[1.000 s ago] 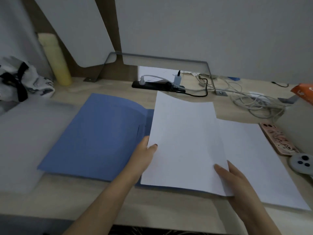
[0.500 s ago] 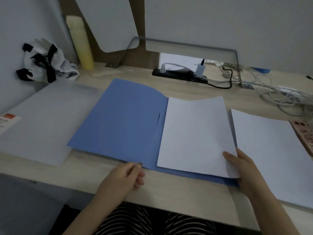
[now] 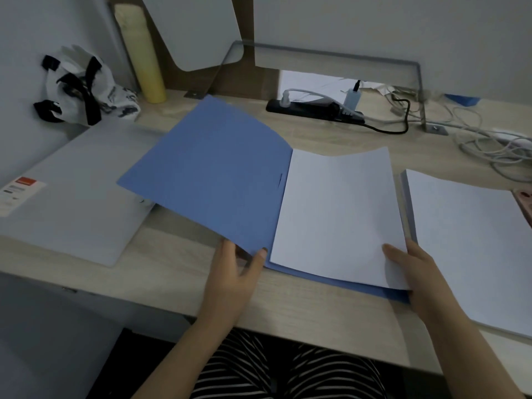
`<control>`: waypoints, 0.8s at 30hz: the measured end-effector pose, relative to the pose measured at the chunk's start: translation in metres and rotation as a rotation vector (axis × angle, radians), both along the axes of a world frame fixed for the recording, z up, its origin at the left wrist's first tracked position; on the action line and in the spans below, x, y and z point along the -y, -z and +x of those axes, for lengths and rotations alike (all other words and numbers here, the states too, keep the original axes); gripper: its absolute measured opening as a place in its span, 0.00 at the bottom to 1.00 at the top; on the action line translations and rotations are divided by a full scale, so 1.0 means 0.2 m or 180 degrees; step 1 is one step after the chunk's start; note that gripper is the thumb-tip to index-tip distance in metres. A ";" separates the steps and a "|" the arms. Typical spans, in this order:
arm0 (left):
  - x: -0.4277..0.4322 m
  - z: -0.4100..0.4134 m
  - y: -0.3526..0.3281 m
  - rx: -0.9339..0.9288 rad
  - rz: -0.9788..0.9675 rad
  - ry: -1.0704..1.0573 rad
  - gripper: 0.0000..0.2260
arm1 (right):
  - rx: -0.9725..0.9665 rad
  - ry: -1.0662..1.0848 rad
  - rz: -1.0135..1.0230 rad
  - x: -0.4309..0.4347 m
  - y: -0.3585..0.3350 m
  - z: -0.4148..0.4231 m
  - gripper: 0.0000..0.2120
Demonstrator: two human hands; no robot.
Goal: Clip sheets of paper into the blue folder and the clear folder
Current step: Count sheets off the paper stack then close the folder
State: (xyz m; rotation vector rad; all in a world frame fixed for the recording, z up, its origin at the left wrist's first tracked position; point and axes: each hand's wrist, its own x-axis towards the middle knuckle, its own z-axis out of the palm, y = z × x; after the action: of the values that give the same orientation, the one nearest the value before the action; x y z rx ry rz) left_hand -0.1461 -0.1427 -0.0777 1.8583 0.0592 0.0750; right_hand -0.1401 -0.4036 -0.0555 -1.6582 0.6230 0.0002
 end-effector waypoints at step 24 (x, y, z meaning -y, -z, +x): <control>0.03 0.11 0.06 0.0748 0.2119 0.1358 0.26 | -0.0233 -0.0421 0.2114 0.10 -0.11 -0.01 0.39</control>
State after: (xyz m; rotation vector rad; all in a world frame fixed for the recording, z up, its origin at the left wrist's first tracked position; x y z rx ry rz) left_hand -0.1231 -0.1497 -0.0901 2.4671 -0.5880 0.0144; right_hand -0.1412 -0.4228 -0.0334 -1.0525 0.4943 0.3316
